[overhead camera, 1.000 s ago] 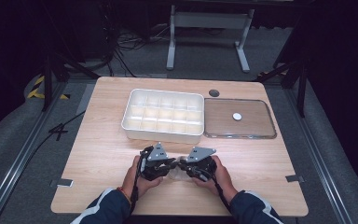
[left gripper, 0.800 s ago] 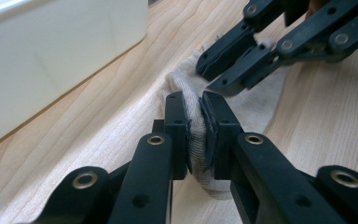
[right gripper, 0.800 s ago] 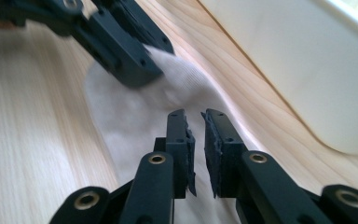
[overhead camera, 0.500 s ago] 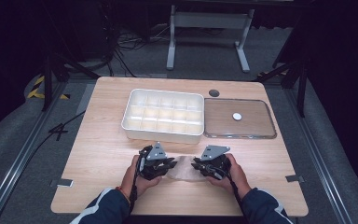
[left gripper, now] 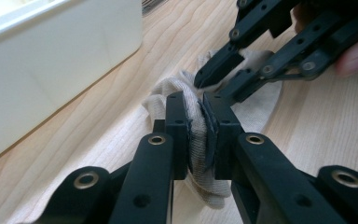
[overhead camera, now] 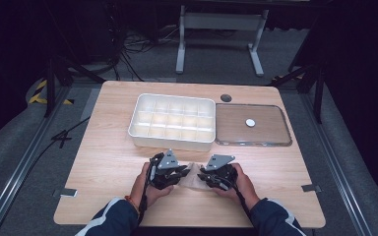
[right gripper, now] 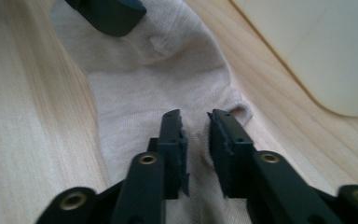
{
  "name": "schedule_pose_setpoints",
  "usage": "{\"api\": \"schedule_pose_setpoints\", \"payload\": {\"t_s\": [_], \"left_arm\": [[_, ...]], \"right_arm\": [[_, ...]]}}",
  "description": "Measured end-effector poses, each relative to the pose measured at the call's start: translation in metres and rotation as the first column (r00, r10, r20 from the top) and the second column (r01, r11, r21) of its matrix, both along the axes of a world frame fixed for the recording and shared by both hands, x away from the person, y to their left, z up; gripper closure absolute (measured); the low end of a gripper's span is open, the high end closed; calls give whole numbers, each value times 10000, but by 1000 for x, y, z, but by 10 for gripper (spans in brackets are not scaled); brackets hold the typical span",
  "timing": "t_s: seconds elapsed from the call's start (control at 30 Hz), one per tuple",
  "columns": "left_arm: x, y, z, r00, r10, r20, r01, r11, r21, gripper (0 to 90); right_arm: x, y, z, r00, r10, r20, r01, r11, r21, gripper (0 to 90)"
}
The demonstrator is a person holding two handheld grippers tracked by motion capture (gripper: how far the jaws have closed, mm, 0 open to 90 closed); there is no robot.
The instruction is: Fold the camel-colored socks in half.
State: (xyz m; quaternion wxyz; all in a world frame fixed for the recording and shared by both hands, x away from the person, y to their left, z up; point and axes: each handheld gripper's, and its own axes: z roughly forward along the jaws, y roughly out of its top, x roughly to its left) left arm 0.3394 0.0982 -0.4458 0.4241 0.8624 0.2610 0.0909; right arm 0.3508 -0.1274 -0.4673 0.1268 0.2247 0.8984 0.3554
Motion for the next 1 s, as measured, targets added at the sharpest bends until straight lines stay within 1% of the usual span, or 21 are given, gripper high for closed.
{"api": "schedule_pose_setpoints", "payload": {"t_s": [0.03,0.07,0.1,0.17,0.27,0.33,0.4,0.43,0.47,0.5,0.53,0.6,0.67,0.7,0.73,0.83,0.9,1.0], "left_arm": [[0,1,1,10000,27,81,-27,10000,-12,813],[0,2,1,10000,62,30,-62,9999,-98,813],[0,2,1,10000,76,46,-76,9999,-84,813],[0,3,1,10000,49,40,-49,10000,-55,814],[0,2,1,10000,-12,66,12,10000,16,813],[-1,0,1,10000,30,28,-30,10000,-90,813],[-1,0,1,10000,25,34,-25,10000,-91,812],[0,0,1,10000,-74,55,74,10000,19,812],[0,-1,1,10000,-49,36,49,10000,-5,812],[0,-1,1,10000,-69,31,69,10000,-3,812],[-1,-2,1,10000,-43,-3,43,10000,-16,812],[-1,-4,1,9999,-142,31,141,9999,47,812],[-1,-5,1,9999,-119,42,119,9999,36,811],[-1,-5,1,9999,-151,61,151,9999,40,810],[0,-6,2,9999,-147,41,147,9999,-54,810],[0,-10,1,9999,-103,-33,103,9999,-138,810],[0,-14,1,9999,-168,-35,168,9998,-108,809],[2,-20,1,9997,-228,19,228,9997,-53,810]], "right_arm": [[0,-2,3,9999,6,143,-7,10000,69,703],[-1,-6,8,9996,-93,258,89,9999,144,690],[-1,-10,11,9993,-202,327,195,9996,202,674],[-1,-18,15,9981,-369,491,362,9992,150,631],[1,-32,16,9965,-760,358,759,9971,20,570],[1,-40,16,9958,-869,282,872,9961,-114,570],[2,-48,15,9955,-948,48,948,9955,28,566],[3,-50,14,9953,-969,-47,969,9953,1,576],[3,-52,13,9951,-973,-183,973,9953,-32,584],[4,-53,12,9948,-998,-221,997,9950,-87,587],[5,-54,9,9948,-968,-308,965,9953,-119,606],[7,-52,4,9944,-970,-430,957,9950,-299,645],[8,-51,1,9944,-930,-500,914,9952,-335,656],[9,-51,0,9936,-936,-637,928,9956,-156,669],[10,-51,0,9942,-852,-653,846,9963,-126,679],[10,-52,0,9943,-802,-705,797,9968,-99,688],[11,-52,-1,9941,-793,-746,792,9969,-47,690],[10,-51,-1,9948,-763,-670,759,9971,-86,695]]}}
